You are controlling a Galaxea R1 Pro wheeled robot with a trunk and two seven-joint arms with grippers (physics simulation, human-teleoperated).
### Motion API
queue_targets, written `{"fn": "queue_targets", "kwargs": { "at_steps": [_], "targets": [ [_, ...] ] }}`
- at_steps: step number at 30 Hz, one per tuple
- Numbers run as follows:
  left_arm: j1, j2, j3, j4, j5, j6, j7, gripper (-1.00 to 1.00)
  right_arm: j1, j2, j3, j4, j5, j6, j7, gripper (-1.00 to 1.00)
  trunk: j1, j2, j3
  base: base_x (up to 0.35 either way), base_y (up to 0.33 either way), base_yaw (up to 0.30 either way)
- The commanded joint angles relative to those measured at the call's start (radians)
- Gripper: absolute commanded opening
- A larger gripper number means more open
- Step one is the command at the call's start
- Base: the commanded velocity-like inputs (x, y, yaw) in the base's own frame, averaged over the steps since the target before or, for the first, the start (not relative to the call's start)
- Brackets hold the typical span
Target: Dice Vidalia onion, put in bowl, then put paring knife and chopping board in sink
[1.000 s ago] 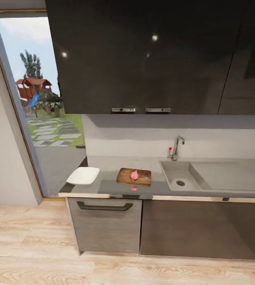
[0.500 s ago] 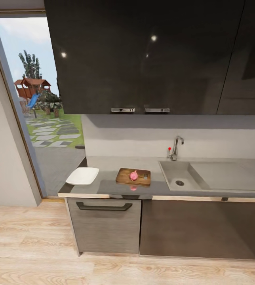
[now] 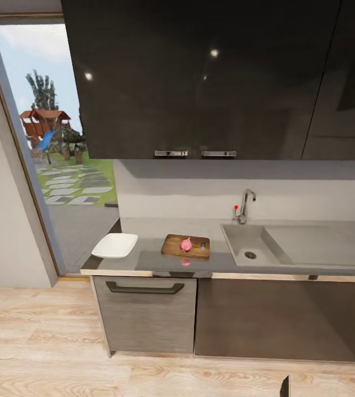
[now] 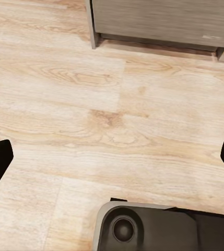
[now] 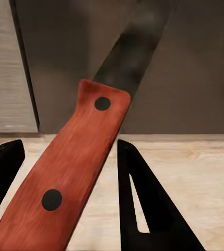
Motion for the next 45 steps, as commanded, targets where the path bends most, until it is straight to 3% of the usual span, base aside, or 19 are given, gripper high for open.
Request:
{"fn": "queue_targets", "kwargs": {
  "at_steps": [1, 4, 9, 17, 23, 27, 29, 31, 33, 41, 44, 45],
  "targets": [
    [0.000, -0.002, 0.008, -0.001, -0.007, -0.001, -0.006, 1.00, 0.001, -0.001, 0.003, -0.031, 0.004, 0.023, -0.011, -1.00, 0.000, 0.000, 0.000, 0.004, 0.000, 0.000],
    [0.000, -0.002, 0.008, -0.001, -0.007, -0.001, -0.006, 1.00, 0.001, -0.003, 0.003, -0.212, 0.005, 0.183, -0.016, -1.00, 0.000, 0.000, 0.000, 0.002, 0.000, 0.000],
    [0.000, -0.002, 0.008, 0.004, -0.007, -0.001, -0.006, 1.00, 0.001, -0.005, 0.002, -0.463, 0.006, 0.367, -0.018, -1.00, 0.000, 0.000, 0.000, 0.000, 0.000, 0.000],
    [0.000, -0.002, 0.008, 0.007, -0.007, -0.001, -0.006, 1.00, 0.001, -0.005, 0.000, -0.740, 0.007, 0.572, -0.022, -1.00, 0.000, 0.000, 0.000, 0.000, 0.000, 0.000],
    [0.000, -0.002, 0.008, 0.008, -0.007, -0.001, -0.006, 1.00, -0.007, -0.006, 0.000, -0.872, 0.036, 0.662, -0.044, -1.00, 0.000, 0.000, 0.000, 0.000, 0.000, 0.000],
    [0.000, -0.002, 0.008, 0.011, -0.008, -0.001, -0.007, 1.00, -0.126, -0.004, 0.000, -0.896, 0.088, 0.719, -0.131, -1.00, 0.000, 0.000, 0.000, 0.000, 0.000, 0.000],
    [0.000, -0.002, 0.008, 0.015, -0.008, -0.001, -0.007, 1.00, -0.184, -0.004, 0.000, -0.898, 0.097, 0.780, -0.145, -1.00, 0.000, 0.000, 0.000, 0.000, 0.000, 0.000],
    [-0.001, -0.002, 0.008, 0.021, -0.008, -0.001, -0.007, 1.00, -0.290, -0.004, 0.000, -0.899, 0.103, 0.846, -0.152, -1.00, 0.000, 0.000, 0.000, 0.000, 0.000, 0.000],
    [-0.002, -0.002, 0.008, 0.024, -0.008, -0.001, -0.007, 1.00, -0.339, -0.004, 0.000, -0.899, 0.104, 0.877, -0.153, -1.00, 0.000, 0.000, 0.000, 0.000, 0.000, 0.000],
    [-0.010, -0.002, 0.008, 0.025, -0.010, -0.001, -0.007, 1.00, -0.650, 0.001, 0.008, -0.882, 0.099, 1.210, -0.144, -1.00, 0.000, 0.000, 0.000, 0.070, 0.000, 0.000],
    [-0.011, -0.002, 0.008, 0.025, -0.012, -0.001, -0.008, 1.00, -0.791, 0.018, 0.057, -0.852, 0.098, 1.328, -0.143, -1.00, 0.000, 0.000, 0.000, 0.238, 0.000, 0.000],
    [-0.011, -0.002, 0.008, 0.025, -0.012, -0.001, -0.008, 1.00, -0.812, 0.023, 0.071, -0.841, 0.099, 1.342, -0.143, -1.00, 0.000, 0.000, 0.000, 0.277, 0.000, 0.000]
  ]
}}
